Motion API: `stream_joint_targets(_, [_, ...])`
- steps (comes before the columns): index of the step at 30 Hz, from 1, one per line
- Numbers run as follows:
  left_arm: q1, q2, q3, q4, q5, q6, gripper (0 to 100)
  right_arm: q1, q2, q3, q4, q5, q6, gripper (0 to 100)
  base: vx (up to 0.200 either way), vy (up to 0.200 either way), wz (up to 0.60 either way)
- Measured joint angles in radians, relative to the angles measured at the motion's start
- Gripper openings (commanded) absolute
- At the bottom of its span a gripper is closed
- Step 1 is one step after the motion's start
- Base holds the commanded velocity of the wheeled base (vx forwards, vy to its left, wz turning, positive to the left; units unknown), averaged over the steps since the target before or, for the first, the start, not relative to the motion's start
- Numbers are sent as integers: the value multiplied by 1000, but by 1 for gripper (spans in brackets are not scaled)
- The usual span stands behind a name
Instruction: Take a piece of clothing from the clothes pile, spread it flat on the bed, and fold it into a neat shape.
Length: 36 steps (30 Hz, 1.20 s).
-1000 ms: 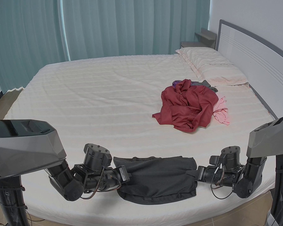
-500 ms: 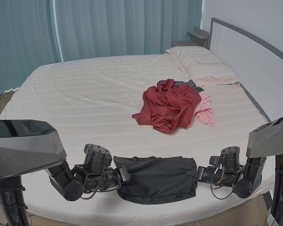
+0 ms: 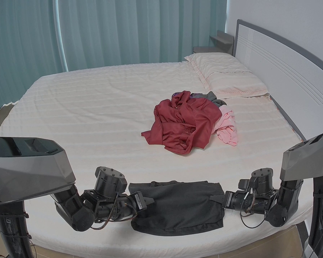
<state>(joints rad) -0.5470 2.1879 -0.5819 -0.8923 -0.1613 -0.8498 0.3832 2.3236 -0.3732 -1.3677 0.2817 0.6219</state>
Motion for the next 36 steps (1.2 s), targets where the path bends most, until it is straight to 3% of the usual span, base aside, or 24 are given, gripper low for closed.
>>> stream_joint_targets(9, [35,-28,64,35,0,45,100,-25,1,26,1,-1,-33,100,0,0,0])
stream_joint_targets(15, [92,-81,39,103,-5,32,100,-65,-10,114,1,43,-177,100,0,0,0])
stream_joint_targets(19, [104,-91,13,104,-4,-5,100,-55,-6,169,-2,89,-217,100,0,0,0])
stream_joint_targets(25, [106,-87,-3,105,-3,-13,100,-9,13,183,-12,101,-222,100,0,0,0])
stream_joint_targets(26, [106,-86,-4,104,-3,-13,100,-4,17,182,-13,100,-222,0,0,0,0])
stream_joint_targets(36, [104,-77,-7,104,-1,-13,100,17,24,216,-6,81,-226,0,0,0,0])
